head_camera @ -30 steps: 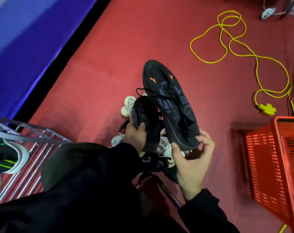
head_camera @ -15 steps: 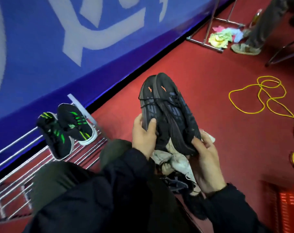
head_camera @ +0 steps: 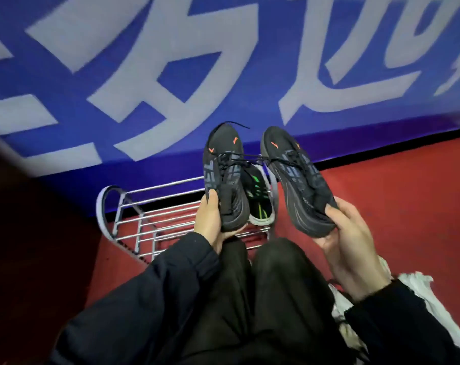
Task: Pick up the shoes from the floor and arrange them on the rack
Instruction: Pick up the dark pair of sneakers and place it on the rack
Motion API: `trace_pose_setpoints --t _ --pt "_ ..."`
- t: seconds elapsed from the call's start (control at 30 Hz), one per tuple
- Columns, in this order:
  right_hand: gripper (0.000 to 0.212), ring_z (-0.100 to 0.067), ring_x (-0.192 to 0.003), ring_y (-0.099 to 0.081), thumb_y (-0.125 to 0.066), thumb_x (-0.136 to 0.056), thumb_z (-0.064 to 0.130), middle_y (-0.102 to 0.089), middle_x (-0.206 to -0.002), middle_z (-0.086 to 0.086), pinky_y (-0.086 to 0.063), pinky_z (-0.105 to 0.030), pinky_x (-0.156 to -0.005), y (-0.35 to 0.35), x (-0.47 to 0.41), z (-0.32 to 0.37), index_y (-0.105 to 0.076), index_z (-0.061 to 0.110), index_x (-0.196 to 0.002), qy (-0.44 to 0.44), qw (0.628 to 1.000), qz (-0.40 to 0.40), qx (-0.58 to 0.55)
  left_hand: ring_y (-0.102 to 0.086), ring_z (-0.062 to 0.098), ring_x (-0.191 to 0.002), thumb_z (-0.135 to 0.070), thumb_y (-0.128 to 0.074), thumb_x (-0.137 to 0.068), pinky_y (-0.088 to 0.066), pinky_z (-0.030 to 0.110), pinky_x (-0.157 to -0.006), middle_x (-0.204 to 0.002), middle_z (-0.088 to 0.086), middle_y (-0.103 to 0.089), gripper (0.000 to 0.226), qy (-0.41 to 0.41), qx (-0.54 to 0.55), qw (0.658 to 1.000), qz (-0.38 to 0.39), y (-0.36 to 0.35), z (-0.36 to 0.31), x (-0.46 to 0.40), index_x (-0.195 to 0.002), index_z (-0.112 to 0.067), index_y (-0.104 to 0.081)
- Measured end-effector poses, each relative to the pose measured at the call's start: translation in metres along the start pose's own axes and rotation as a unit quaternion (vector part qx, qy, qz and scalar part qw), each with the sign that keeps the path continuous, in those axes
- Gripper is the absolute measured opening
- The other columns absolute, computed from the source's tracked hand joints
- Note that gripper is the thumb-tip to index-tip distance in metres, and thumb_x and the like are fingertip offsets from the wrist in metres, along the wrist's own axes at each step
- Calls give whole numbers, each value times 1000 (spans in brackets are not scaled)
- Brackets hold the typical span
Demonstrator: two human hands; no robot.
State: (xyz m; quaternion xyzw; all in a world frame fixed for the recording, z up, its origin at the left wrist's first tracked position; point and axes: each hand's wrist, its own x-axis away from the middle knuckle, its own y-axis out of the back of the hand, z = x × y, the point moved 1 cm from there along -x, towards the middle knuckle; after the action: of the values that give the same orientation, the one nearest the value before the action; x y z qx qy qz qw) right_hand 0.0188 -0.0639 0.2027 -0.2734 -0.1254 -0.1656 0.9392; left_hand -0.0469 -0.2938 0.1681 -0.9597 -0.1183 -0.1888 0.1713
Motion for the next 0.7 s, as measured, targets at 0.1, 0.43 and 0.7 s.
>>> trace_pose_setpoints --t 0.1,0.43,0.7 --pt "35 -30 -106 -74 -57 -100 6 -73 -122 -19 -63 -44 -81 -53 -16 -22 -55 2 -134 -44 998 44 30 -72 31 -101 -61 -41 -93 -54 58 -89 -119 6 -72 39 1 -36 997 -68 68 -17 -19 -114 -34 -59" --pt "27 -29 -105 -75 -56 -100 7 -77 -115 -15 -59 -49 -94 -195 -75 -176 -66 6 -125 -221 948 157 169 -66 25 -71 -19 -73 -88 -57 40 -63 -99 13 -67 42 24 -59 975 -214 233 -15 -65 -117 -9 -44" --pt "39 -30 -100 -75 -65 -94 4 -73 -116 -11 -57 -56 -96 -253 -112 -263 -55 18 -129 -255 936 135 204 -55 19 -129 -39 -60 -86 -40 44 -114 -142 -1 -57 60 -49 -55 952 -297 311 17 -145 -142 -22 -51"
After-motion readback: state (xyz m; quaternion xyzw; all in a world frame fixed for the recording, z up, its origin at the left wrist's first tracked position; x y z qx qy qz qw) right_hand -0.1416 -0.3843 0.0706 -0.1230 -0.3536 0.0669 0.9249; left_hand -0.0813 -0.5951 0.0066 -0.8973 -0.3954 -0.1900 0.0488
